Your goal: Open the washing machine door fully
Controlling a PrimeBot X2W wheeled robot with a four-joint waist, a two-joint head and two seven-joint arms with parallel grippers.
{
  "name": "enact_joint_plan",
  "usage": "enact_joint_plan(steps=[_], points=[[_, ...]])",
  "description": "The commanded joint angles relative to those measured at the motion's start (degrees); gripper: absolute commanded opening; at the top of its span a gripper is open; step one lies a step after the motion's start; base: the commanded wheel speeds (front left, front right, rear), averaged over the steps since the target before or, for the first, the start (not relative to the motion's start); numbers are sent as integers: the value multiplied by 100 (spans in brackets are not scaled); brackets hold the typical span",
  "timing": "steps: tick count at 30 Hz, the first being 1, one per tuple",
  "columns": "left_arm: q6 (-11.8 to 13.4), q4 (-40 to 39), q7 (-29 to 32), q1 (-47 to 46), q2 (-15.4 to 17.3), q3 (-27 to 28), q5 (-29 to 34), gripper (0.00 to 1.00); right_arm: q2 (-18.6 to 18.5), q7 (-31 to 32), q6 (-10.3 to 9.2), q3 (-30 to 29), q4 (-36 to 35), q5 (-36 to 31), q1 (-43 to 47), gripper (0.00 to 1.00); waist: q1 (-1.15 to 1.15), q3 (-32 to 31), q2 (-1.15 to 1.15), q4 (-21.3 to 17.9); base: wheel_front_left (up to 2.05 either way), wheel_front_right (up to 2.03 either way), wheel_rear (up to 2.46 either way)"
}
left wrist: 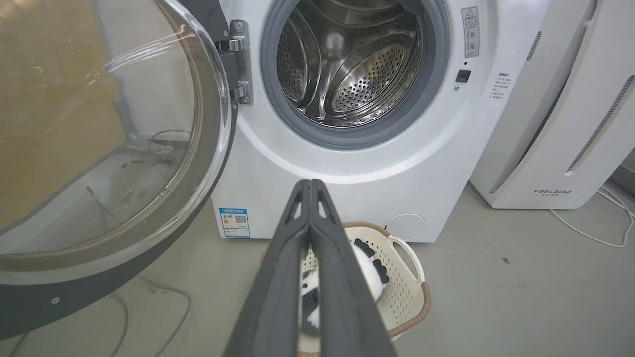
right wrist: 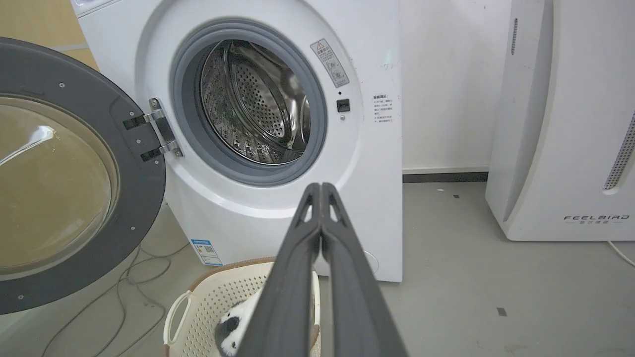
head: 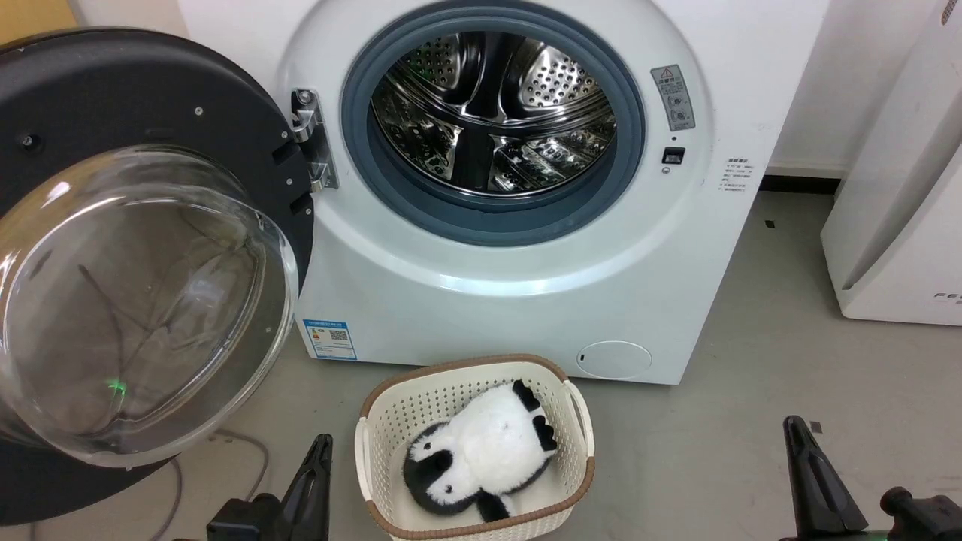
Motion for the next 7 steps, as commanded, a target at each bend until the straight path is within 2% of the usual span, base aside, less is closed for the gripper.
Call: enact_joint_plan(steps=[1, 7], points=[[-32, -25, 29, -77, -15, 48, 55, 0, 24, 43, 1, 5, 1, -94, -107, 0, 0, 3, 0, -7, 0, 0, 0], [-51, -47, 99, -108, -54, 112, 131, 0, 32, 113, 1, 9, 2, -167, -150, 0, 0, 13, 0, -37, 0, 0, 0]])
